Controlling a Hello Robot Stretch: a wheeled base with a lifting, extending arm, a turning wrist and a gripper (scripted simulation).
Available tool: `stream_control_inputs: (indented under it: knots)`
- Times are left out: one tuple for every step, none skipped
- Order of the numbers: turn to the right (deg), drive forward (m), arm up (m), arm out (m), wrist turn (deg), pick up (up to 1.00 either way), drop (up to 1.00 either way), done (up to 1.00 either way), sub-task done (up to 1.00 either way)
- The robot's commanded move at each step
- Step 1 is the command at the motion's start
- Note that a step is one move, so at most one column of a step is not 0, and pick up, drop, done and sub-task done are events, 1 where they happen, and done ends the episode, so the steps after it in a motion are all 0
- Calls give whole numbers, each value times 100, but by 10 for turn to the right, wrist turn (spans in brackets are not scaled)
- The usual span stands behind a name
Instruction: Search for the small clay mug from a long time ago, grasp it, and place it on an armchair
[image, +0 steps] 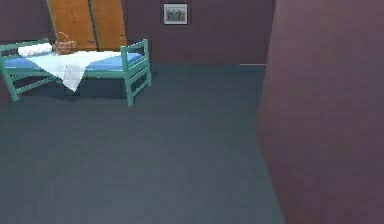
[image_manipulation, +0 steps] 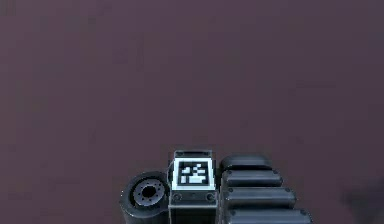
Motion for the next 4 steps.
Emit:
stream_control_inputs:
  knots:
    - [0, 45, 0, 0, 0, 0, 0, 0, 0]
    - [-120, 0, 0, 0, 0, 0, 0, 0, 0]
    - [0, 100, 0, 0, 0, 0, 0, 0, 0]
    - [-30, 0, 0, 0, 0, 0, 0, 0, 0]
